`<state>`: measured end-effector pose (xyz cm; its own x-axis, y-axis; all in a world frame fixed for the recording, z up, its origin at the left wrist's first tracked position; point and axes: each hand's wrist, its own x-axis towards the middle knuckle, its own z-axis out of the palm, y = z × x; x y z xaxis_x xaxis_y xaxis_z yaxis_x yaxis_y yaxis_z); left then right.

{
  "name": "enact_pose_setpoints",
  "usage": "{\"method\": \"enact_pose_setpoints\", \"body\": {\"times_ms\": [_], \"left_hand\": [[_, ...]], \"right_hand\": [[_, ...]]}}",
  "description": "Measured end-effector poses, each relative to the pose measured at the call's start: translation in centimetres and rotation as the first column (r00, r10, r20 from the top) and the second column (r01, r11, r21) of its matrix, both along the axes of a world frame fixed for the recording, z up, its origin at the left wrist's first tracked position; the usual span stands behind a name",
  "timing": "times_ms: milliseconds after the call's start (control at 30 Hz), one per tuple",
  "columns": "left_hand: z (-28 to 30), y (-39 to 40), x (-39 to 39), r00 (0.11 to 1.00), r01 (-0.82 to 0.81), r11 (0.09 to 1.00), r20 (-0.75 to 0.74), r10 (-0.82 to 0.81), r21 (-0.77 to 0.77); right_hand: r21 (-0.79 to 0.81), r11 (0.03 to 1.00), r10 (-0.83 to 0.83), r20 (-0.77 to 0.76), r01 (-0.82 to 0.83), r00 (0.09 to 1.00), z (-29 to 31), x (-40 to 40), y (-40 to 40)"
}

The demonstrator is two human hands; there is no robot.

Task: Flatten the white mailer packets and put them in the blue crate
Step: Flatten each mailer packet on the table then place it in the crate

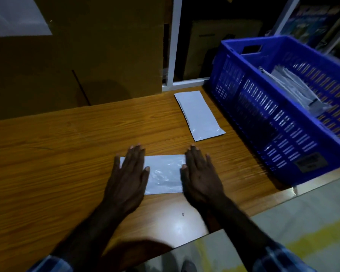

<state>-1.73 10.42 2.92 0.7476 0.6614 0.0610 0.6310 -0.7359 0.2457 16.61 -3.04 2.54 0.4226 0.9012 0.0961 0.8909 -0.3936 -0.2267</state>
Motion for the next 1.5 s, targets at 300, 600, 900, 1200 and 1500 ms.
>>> {"method": "enact_pose_setpoints", "body": {"times_ms": [300,600,900,1200,1500], "left_hand": [[-1.2,-1.4,1.0,0.992,0.097,0.995,-0.087,-0.094,0.039],[-0.4,0.9,-5.4,0.991,0.130,0.990,0.051,-0.127,-0.057],[-1.0,1.3,-5.0,0.932,0.355,0.933,0.060,-0.358,0.062],[-0.2,4.2,-4.9,0.913,0.405,0.911,0.011,-0.407,0.081],[1.3,5.9,-3.9,0.877,0.411,0.904,0.220,-0.428,0.120]], "right_hand": [[-0.014,0.998,0.069,0.025,-0.069,0.997,-1.2,-1.2,-0.4],[-0.001,0.994,0.111,-0.048,-0.111,0.993,0.4,1.6,-4.4],[0.096,0.948,0.301,0.037,-0.303,0.953,-1.0,-0.3,-3.3],[0.193,0.967,0.142,0.136,-0.167,0.981,1.6,-0.8,-1.5],[0.084,0.984,0.164,-0.099,-0.156,0.982,3.7,-1.2,0.1]]}}
